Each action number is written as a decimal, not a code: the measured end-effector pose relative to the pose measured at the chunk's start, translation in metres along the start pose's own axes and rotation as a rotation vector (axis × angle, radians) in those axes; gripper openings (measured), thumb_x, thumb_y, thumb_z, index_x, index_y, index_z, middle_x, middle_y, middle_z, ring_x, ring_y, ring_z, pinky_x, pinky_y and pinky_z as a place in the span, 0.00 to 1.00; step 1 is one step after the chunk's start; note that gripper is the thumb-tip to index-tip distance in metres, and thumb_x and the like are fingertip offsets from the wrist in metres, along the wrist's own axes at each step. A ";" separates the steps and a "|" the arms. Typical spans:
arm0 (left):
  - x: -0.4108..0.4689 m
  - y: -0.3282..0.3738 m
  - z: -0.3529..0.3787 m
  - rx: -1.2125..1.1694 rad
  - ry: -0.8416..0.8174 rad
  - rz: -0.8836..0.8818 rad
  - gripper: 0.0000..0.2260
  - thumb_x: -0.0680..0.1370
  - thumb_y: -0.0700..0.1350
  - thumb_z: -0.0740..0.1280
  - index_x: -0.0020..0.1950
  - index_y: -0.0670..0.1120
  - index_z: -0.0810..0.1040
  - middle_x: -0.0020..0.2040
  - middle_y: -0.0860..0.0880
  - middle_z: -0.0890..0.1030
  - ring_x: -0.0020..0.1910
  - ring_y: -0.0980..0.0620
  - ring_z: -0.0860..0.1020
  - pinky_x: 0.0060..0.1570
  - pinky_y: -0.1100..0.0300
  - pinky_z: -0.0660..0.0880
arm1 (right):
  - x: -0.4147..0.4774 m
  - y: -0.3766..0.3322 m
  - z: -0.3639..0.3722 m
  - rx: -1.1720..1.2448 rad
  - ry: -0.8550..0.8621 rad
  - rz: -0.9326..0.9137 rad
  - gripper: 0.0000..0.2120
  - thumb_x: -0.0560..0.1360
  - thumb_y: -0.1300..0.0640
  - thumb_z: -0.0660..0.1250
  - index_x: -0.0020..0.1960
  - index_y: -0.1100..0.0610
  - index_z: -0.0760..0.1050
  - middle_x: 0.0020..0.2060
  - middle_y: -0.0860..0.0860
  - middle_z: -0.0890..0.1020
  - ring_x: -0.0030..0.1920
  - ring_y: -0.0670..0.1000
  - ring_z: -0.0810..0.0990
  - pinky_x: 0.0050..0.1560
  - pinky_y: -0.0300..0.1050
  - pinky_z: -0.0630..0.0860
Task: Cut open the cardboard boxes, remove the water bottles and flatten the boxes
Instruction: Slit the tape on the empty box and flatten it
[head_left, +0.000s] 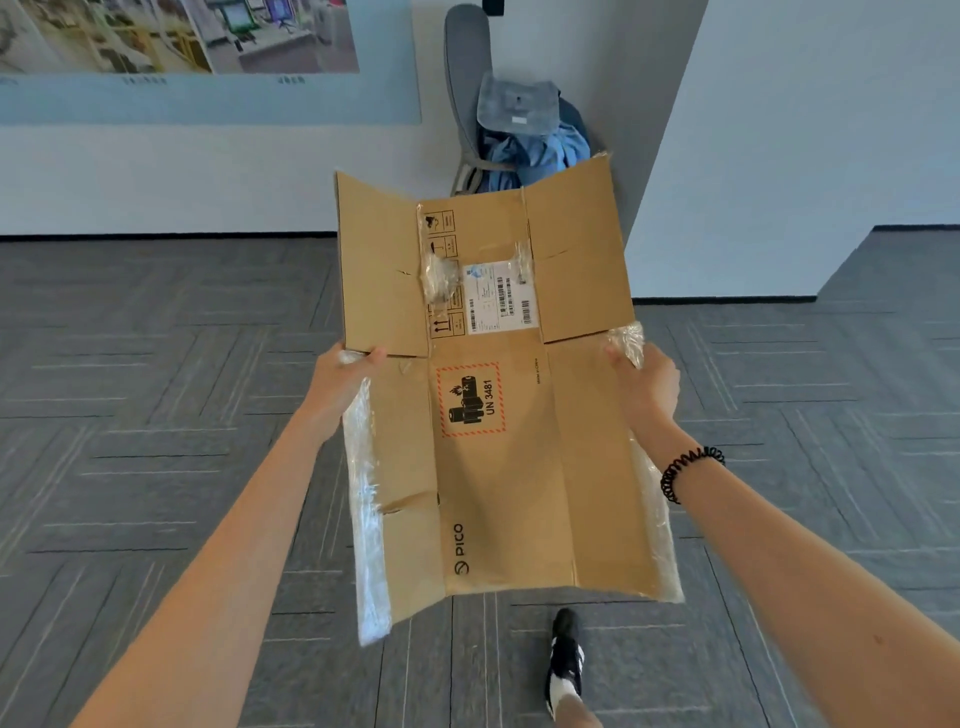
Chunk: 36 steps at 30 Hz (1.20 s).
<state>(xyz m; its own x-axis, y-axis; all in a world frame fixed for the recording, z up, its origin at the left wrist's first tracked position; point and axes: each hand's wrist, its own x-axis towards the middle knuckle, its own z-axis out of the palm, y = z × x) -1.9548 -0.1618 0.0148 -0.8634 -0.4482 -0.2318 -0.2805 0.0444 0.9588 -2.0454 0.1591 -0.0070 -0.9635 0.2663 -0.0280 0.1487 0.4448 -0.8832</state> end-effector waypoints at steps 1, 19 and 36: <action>0.026 -0.007 0.015 0.002 0.027 -0.009 0.11 0.78 0.44 0.70 0.60 0.47 0.76 0.49 0.57 0.80 0.50 0.59 0.78 0.41 0.73 0.70 | 0.028 0.011 0.013 -0.002 -0.003 0.009 0.19 0.78 0.47 0.66 0.35 0.55 0.63 0.29 0.48 0.70 0.29 0.47 0.65 0.31 0.42 0.61; 0.407 -0.316 0.201 0.224 0.026 -0.036 0.12 0.73 0.32 0.72 0.54 0.42 0.77 0.45 0.50 0.80 0.43 0.57 0.76 0.39 0.66 0.70 | 0.320 0.330 0.294 0.192 -0.026 0.214 0.15 0.78 0.51 0.66 0.36 0.55 0.68 0.33 0.47 0.74 0.34 0.48 0.71 0.36 0.41 0.66; 0.590 -0.588 0.266 0.675 0.305 0.203 0.23 0.75 0.49 0.71 0.69 0.50 0.71 0.56 0.51 0.78 0.55 0.47 0.76 0.49 0.57 0.67 | 0.399 0.594 0.484 0.409 -0.141 0.386 0.16 0.78 0.46 0.66 0.60 0.56 0.75 0.51 0.52 0.82 0.50 0.51 0.81 0.43 0.43 0.75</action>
<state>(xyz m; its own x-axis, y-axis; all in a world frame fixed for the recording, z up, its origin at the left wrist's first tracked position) -2.4108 -0.2142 -0.7292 -0.7986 -0.5954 0.0876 -0.4090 0.6438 0.6467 -2.4495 0.1153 -0.7692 -0.8813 0.2142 -0.4211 0.4237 -0.0360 -0.9051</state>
